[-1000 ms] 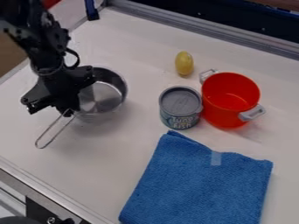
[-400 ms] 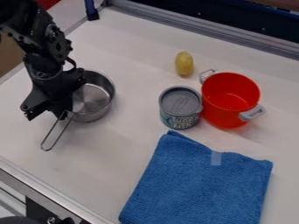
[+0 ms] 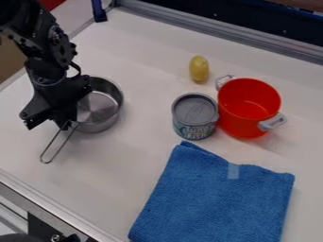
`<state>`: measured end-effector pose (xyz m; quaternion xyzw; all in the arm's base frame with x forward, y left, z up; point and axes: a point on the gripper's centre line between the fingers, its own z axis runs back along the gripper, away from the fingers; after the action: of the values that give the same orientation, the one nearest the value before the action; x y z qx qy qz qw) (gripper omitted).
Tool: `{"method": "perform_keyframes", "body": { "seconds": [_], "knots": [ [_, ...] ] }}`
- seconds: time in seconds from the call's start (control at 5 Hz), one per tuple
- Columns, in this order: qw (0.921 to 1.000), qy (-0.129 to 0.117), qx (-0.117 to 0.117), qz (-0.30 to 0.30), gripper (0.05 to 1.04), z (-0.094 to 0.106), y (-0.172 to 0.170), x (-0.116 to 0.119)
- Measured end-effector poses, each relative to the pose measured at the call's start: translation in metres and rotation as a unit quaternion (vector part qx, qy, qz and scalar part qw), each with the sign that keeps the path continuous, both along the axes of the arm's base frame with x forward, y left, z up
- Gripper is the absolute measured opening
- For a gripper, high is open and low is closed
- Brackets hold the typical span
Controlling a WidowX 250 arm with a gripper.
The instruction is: Move the silver pot to the bottom left side of the table and next to the blue cloth
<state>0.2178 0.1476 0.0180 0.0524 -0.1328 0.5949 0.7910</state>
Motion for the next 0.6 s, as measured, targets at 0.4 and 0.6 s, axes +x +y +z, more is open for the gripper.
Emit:
{"method": "perform_keyframes", "body": {
  "seconds": [0.4, 0.6],
  "knots": [
    [0.9993, 0.011, 0.003, -0.036, 0.088, -0.0023, -0.0037, -0.0017],
    [0.9981, 0.025, -0.001, -0.057, 0.247, -0.0037, -0.0072, -0.0040]
  ]
}}
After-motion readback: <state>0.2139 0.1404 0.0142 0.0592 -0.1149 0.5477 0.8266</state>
